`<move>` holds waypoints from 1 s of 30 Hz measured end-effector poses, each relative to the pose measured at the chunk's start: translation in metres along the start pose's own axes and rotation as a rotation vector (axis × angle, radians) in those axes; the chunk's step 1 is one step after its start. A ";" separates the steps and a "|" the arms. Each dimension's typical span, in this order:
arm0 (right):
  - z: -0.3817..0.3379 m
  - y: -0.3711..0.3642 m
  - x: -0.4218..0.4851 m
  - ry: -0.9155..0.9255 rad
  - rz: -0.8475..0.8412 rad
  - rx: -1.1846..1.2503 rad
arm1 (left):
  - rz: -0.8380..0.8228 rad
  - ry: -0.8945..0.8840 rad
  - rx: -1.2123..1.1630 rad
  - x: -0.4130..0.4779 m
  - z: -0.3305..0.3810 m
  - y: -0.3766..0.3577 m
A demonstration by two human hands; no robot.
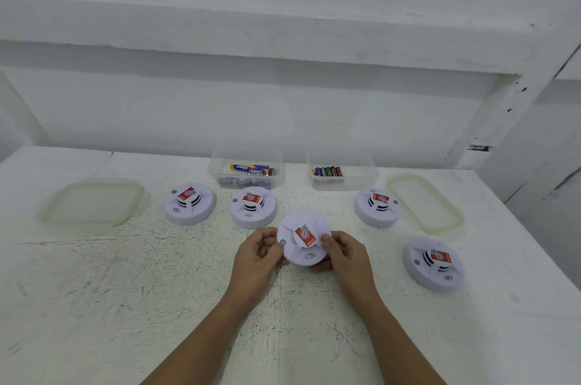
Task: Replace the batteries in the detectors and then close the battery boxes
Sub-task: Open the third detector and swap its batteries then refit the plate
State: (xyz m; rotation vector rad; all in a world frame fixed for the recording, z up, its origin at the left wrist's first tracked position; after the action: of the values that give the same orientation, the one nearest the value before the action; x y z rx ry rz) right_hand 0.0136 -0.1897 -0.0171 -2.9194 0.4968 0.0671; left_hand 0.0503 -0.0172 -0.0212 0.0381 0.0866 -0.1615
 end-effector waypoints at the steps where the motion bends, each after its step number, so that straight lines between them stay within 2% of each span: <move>1: 0.000 0.000 0.000 0.001 0.001 -0.001 | -0.002 -0.001 -0.002 0.000 0.000 0.000; 30: 0.000 0.001 -0.001 -0.001 0.010 -0.064 | -0.009 0.012 0.012 -0.001 -0.001 0.000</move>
State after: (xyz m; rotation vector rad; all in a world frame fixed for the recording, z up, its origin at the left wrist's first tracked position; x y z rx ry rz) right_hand 0.0124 -0.1899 -0.0170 -2.9797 0.5188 0.0868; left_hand 0.0492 -0.0174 -0.0223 0.0511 0.0979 -0.1710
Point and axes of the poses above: each hand's wrist, its own x-axis towards the middle knuckle, its own y-axis out of the back of the hand, z = x × y, the point moved 7 cm from there along x, towards the middle knuckle, and after that the axes turned 13 degrees about x, right-handed, at the moved point
